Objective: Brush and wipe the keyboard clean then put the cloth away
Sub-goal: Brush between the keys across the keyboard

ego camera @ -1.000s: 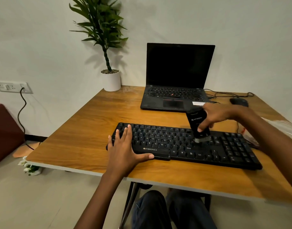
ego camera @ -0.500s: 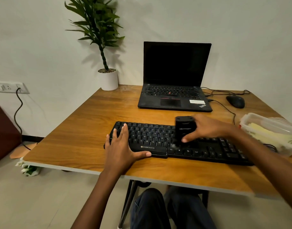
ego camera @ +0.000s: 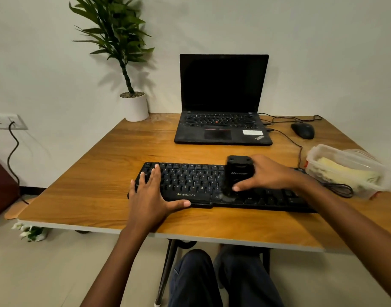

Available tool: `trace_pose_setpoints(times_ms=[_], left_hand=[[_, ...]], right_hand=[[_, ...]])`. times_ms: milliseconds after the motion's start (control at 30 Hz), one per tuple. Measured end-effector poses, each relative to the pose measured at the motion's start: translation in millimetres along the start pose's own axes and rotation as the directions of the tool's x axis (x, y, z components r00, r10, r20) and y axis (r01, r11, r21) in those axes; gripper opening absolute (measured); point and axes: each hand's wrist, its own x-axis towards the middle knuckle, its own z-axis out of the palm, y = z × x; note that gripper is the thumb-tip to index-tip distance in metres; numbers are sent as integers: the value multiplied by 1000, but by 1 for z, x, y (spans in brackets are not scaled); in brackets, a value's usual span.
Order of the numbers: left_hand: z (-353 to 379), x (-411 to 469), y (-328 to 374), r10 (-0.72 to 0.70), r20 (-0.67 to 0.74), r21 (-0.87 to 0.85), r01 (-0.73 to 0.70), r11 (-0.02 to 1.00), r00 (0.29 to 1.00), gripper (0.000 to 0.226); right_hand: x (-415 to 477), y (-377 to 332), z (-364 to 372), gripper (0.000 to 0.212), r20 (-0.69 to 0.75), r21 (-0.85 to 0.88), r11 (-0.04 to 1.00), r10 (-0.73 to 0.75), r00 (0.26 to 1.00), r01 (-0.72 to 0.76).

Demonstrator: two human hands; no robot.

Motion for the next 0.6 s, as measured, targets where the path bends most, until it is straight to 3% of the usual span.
trace_pose_setpoints(times_ms=[100, 233, 300, 433, 600], left_hand=[[0, 0, 1, 1, 11, -4, 0, 1000, 1000, 131], [-7, 0, 3, -3, 83, 19, 2, 1000, 997, 130], [-12, 5, 12, 38, 132, 49, -45, 998, 990, 129], [-8, 29, 55, 263, 305, 84, -301, 950, 915, 129], [-2, 51, 70, 311, 489, 139, -424, 895, 815, 131]], right_hand=[[-25, 10, -30, 40, 17, -90, 991, 101, 995, -100], [-22, -6, -47, 36, 32, -266, 957, 124, 992, -111], [-9, -11, -36, 38, 2, -196, 980, 47, 999, -45], [4, -11, -1, 38, -47, 11, 998, -64, 997, 64], [-32, 25, -24, 36, -16, 40, 994, 99, 995, -98]])
